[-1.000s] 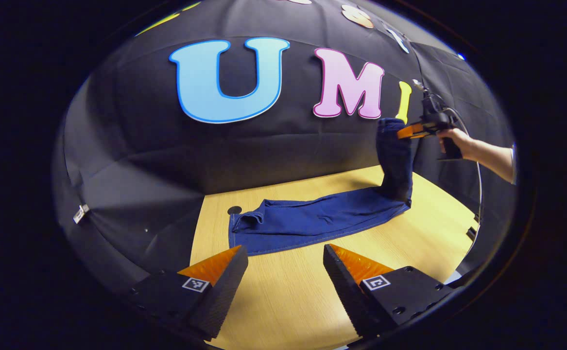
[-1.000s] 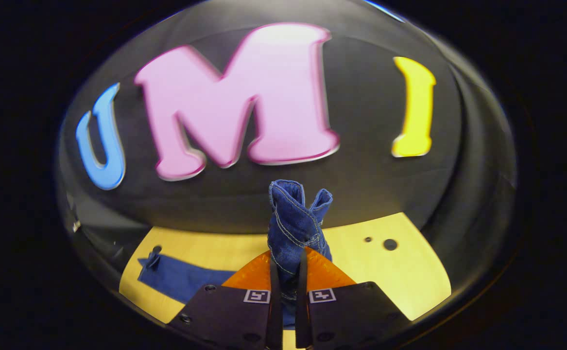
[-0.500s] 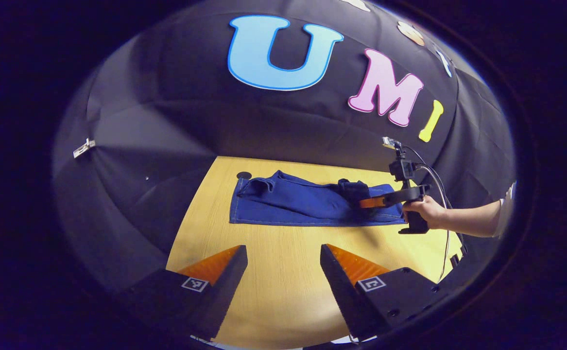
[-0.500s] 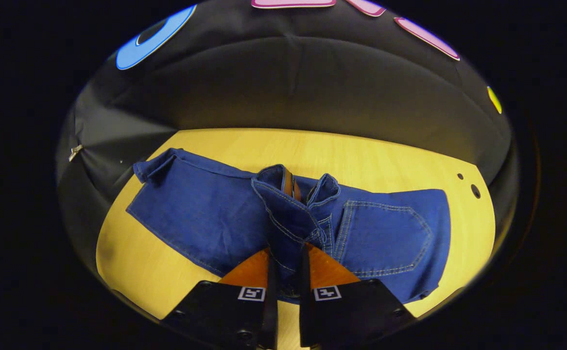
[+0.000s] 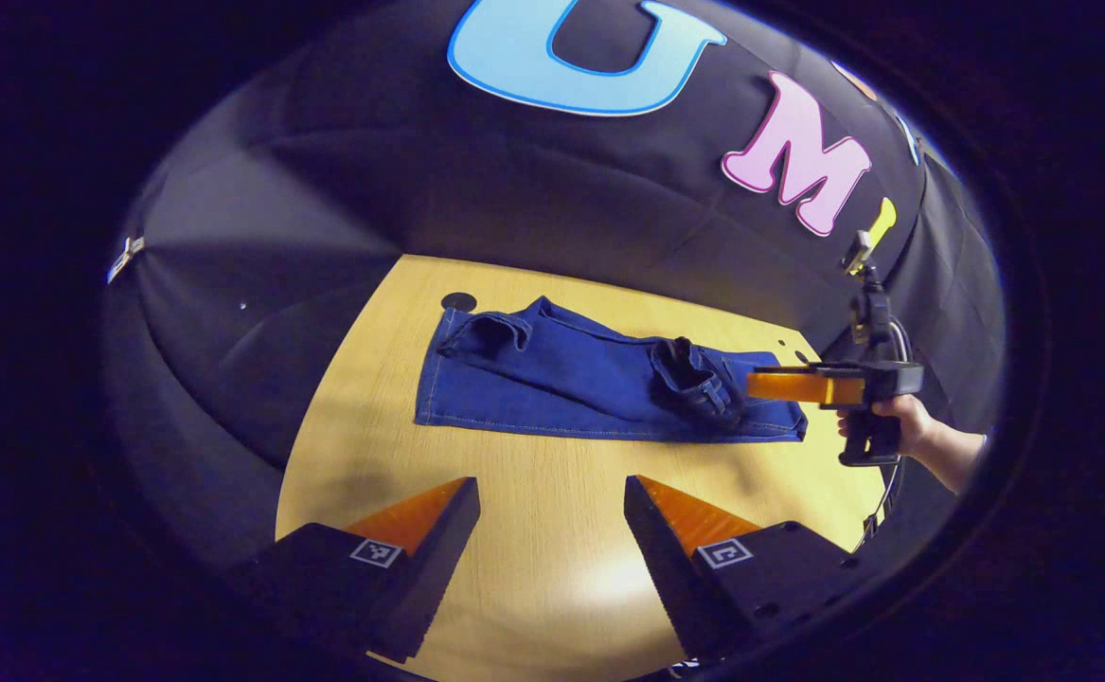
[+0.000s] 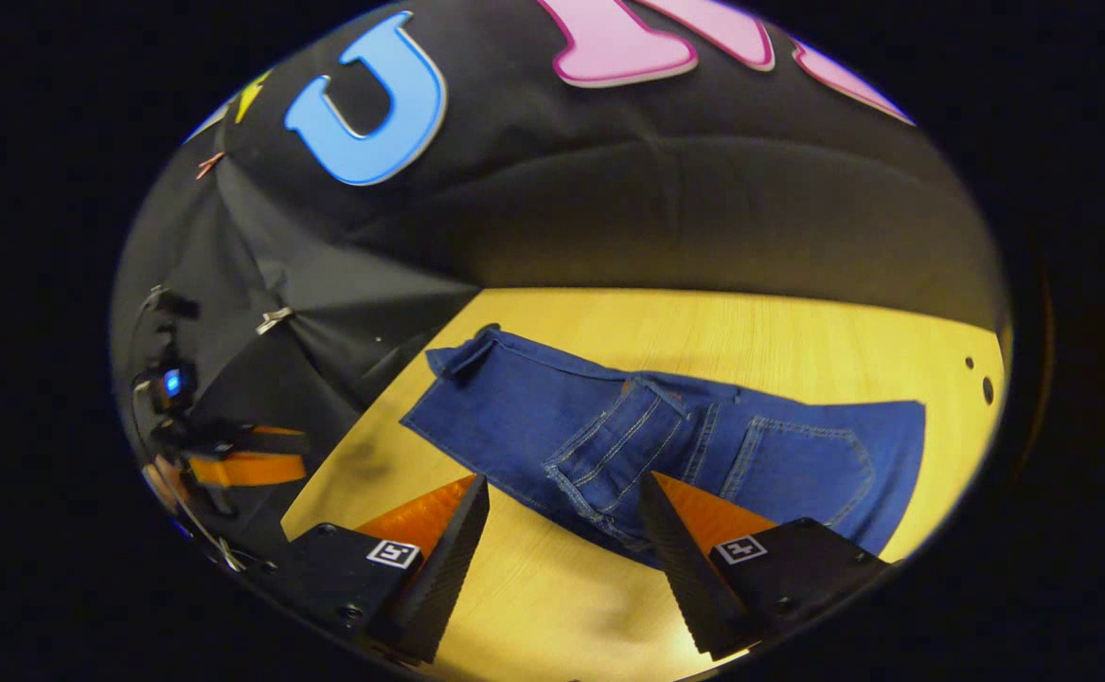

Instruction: Grasp the waist and the cuffs of the jeans and fold them to make the two legs overlap; first hold the waist and fold one-third of the jeans toward the cuffs, then hold the cuffs and fold the remaining one-third in the same direction to finish folding.

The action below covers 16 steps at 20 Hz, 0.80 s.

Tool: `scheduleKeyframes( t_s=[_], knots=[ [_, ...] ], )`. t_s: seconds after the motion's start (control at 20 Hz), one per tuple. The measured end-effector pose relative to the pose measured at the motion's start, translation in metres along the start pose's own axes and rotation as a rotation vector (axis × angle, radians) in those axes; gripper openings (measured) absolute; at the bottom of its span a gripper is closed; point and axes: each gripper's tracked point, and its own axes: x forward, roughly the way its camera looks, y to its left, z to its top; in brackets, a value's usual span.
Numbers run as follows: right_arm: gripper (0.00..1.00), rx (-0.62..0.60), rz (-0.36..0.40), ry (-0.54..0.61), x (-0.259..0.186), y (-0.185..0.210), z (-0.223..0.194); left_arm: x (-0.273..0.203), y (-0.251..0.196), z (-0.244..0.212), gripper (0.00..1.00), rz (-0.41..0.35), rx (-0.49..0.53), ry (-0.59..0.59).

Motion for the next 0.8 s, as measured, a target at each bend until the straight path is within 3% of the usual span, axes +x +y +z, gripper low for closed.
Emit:
scheduleKeyframes(
  t_s=[0.2, 0.5, 0.6, 0.7, 0.8],
  knots=[
    [0.96, -0.092, 0.004, -0.040, -0.066, -0.011, 0.000, 0.050, 0.012, 0.059, 0.97, -0.026, -0.111, 0.060],
    [0.96, -0.018, -0.040, -0.002, -0.116, -0.043, -0.040, 0.131, 0.057, 0.140, 0.97, 0.044, -0.332, 0.120],
    [0.96, -0.017, -0.058, 0.029, -0.122, -0.055, -0.054, 0.154, 0.068, 0.127, 0.96, 0.081, -0.371, 0.229],
    [0.96, -0.022, -0.070, 0.041, -0.126, -0.062, -0.057, 0.163, 0.092, 0.104, 0.97, 0.187, -0.309, 0.373],
    [0.97, -0.023, -0.071, 0.033, -0.127, -0.068, -0.055, 0.171, 0.104, 0.109, 0.97, 0.255, -0.303, 0.376]
  ],
)
